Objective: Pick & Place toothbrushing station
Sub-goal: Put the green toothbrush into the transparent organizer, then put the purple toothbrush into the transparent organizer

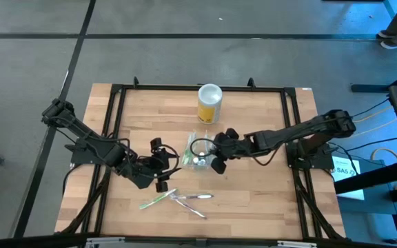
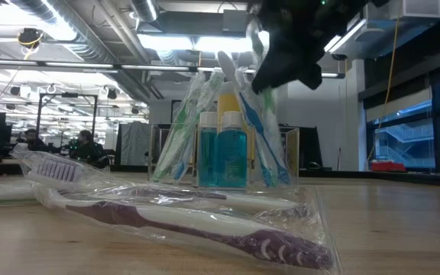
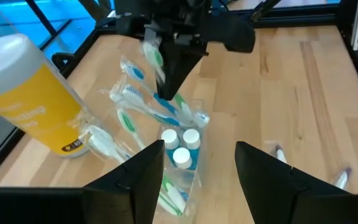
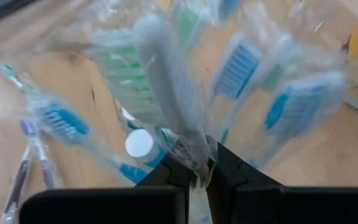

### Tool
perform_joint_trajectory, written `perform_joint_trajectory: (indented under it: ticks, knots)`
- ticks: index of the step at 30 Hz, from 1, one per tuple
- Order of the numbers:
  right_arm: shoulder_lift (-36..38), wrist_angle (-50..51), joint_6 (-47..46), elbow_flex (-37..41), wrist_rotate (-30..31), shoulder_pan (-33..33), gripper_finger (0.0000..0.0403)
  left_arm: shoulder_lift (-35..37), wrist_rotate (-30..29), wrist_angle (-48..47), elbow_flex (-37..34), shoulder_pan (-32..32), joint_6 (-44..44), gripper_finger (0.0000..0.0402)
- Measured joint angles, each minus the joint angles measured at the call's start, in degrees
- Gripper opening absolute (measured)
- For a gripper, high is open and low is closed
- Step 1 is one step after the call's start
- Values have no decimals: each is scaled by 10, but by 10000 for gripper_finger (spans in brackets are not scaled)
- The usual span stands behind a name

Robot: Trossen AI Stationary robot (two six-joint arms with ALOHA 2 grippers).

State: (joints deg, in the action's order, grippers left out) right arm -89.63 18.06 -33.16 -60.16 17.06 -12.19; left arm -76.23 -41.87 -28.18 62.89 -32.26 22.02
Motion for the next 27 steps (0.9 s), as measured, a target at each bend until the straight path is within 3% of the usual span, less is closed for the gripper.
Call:
perform_joint_trajectory:
  ticks: [15,27]
  knots:
    - [-55,-5,-20,-1,-31,18,27,-1,0,0,-21,-4,23,189]
    - [-54,4,-21,1,-79,16,205,-1,0,0,-21,-4,29,189]
